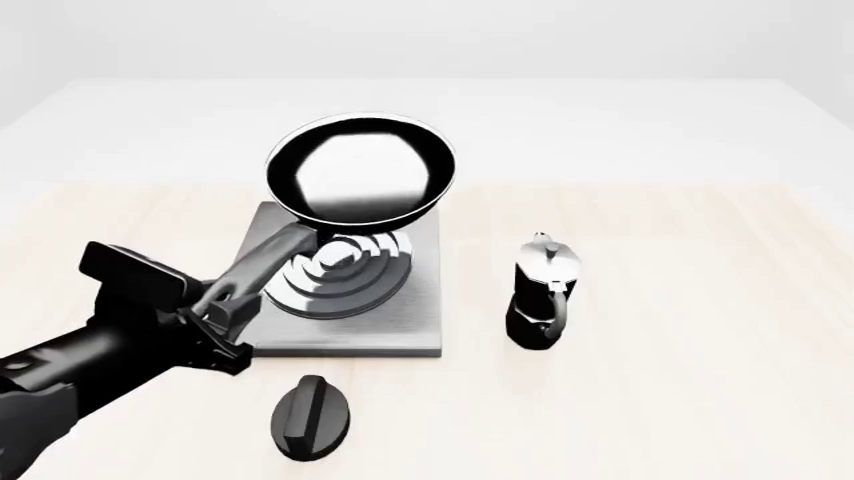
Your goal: Put the frying pan on the stove.
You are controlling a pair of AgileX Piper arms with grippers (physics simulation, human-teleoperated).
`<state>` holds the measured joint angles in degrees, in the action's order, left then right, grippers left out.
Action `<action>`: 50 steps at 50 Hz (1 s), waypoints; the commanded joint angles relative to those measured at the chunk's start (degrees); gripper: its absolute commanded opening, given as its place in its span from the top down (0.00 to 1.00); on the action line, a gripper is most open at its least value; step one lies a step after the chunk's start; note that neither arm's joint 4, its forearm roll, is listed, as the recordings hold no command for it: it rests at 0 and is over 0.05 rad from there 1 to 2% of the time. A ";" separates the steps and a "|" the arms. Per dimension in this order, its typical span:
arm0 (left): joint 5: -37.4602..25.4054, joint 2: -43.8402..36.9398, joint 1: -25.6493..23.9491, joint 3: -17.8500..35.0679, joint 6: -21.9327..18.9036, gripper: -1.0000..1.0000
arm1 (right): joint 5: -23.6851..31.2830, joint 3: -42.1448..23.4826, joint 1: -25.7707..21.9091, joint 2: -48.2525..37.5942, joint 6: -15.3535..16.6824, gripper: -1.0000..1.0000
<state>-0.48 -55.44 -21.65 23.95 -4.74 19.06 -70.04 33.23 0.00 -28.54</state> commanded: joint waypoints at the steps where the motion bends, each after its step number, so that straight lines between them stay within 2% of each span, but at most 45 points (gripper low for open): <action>1: -1.77 2.44 0.23 0.74 -0.43 1.00 | 0.41 -0.47 -0.15 0.00 0.30 0.00; 31: -9.72 10.23 2.36 -1.81 -0.03 1.00 | 0.88 -1.02 -0.73 0.00 1.14 0.00; 50: -8.44 11.35 1.90 -4.83 2.03 1.00 | 1.52 -1.72 -1.11 0.00 1.63 0.00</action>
<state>-9.48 -45.69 -19.57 18.95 -0.95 20.21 -71.37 32.38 0.00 -27.19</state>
